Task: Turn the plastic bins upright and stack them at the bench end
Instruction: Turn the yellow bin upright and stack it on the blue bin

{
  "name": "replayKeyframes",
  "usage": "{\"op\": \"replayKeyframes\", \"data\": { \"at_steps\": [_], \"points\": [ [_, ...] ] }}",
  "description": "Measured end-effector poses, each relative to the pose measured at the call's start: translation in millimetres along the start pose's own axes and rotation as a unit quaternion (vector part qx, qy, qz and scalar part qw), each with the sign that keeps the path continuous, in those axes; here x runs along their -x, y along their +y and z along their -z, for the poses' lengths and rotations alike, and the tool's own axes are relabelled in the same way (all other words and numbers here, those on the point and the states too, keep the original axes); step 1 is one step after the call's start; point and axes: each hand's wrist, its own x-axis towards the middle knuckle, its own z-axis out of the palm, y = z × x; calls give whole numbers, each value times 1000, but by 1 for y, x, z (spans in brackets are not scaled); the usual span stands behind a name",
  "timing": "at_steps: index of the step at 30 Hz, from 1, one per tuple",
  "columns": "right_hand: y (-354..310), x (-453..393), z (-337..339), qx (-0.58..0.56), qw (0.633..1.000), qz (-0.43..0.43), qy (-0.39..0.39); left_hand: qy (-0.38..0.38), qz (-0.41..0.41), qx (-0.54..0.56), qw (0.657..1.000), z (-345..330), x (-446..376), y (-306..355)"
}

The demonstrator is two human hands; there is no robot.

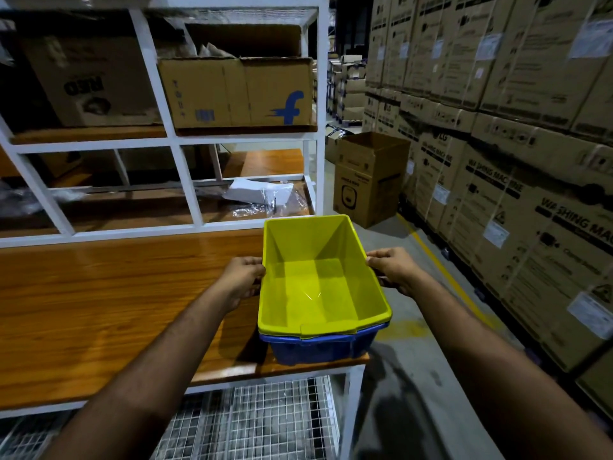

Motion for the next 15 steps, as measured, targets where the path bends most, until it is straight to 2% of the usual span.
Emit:
{"op": "replayKeyframes", "data": {
  "at_steps": [15],
  "points": [
    [9,-1,0,26,999,26,20,2,21,-33,999,3,9,4]
  ]
}}
